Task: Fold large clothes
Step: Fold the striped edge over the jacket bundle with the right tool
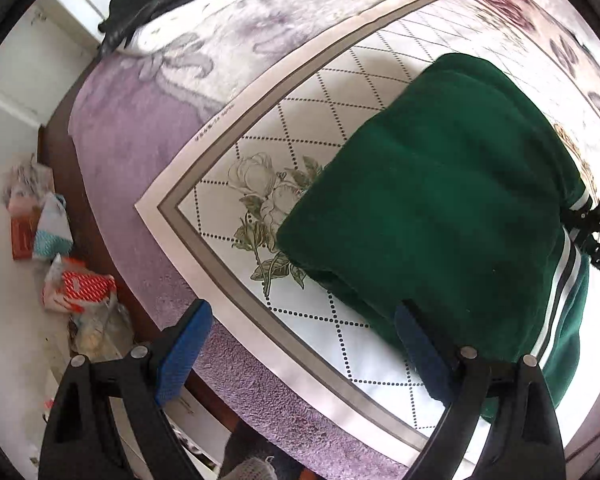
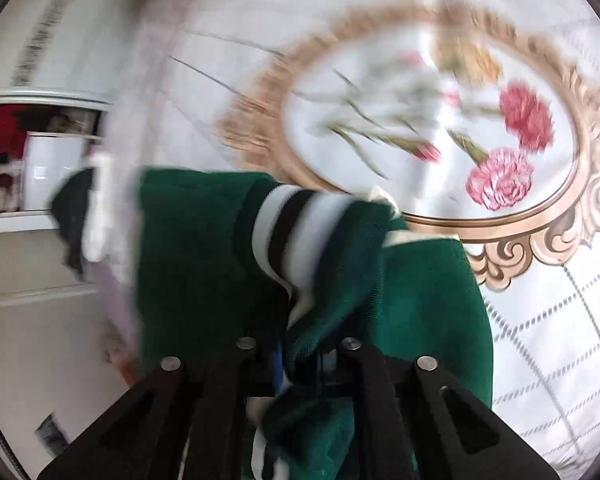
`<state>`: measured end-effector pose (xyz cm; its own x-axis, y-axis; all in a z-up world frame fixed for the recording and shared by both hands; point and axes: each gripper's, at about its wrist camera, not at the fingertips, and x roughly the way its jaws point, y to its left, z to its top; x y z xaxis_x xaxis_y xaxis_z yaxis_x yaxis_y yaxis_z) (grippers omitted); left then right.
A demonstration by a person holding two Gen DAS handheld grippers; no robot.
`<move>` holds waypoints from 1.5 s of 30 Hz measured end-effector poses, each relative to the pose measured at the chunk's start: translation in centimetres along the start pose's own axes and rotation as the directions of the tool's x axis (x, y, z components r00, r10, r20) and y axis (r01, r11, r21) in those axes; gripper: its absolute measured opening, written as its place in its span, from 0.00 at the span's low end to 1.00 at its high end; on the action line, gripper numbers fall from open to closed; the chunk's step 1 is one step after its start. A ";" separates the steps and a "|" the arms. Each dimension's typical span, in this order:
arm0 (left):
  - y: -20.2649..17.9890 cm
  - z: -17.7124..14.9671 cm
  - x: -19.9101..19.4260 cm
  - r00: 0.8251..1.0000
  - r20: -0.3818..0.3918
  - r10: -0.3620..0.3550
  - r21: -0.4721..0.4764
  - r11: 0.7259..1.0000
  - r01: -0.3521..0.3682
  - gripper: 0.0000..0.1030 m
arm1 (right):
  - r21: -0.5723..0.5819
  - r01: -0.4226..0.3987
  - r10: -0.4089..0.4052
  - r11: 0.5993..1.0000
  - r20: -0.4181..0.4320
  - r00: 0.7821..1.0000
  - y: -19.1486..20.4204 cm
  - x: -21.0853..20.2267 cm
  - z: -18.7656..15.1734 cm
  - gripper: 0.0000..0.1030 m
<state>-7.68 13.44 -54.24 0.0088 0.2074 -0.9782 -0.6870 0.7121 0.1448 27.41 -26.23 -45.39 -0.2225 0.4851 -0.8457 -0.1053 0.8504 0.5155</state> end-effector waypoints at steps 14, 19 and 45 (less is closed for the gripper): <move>0.2 3.2 0.8 1.000 0.027 0.014 0.082 0.996 -0.017 0.91 | 0.168 -0.180 0.208 0.969 -0.164 0.964 -1.7 2.9 -11.4 0.58; 0.2 4.7 0.2 0.999 0.049 0.016 0.157 0.987 -0.024 0.91 | 0.312 -0.424 0.399 0.850 0.142 0.906 -2.2 -0.6 -13.8 0.15; -8.5 11.3 6.4 0.989 -0.057 -0.135 0.421 0.895 0.147 0.94 | 0.363 -0.088 -0.002 0.928 0.239 0.971 -3.5 -3.3 1.8 0.13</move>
<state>6.40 16.32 -60.02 0.0606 0.0707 -0.9957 -0.3072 0.9504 0.0488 30.22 -30.43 -44.62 0.0157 0.5182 -0.8551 0.2740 0.8202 0.5021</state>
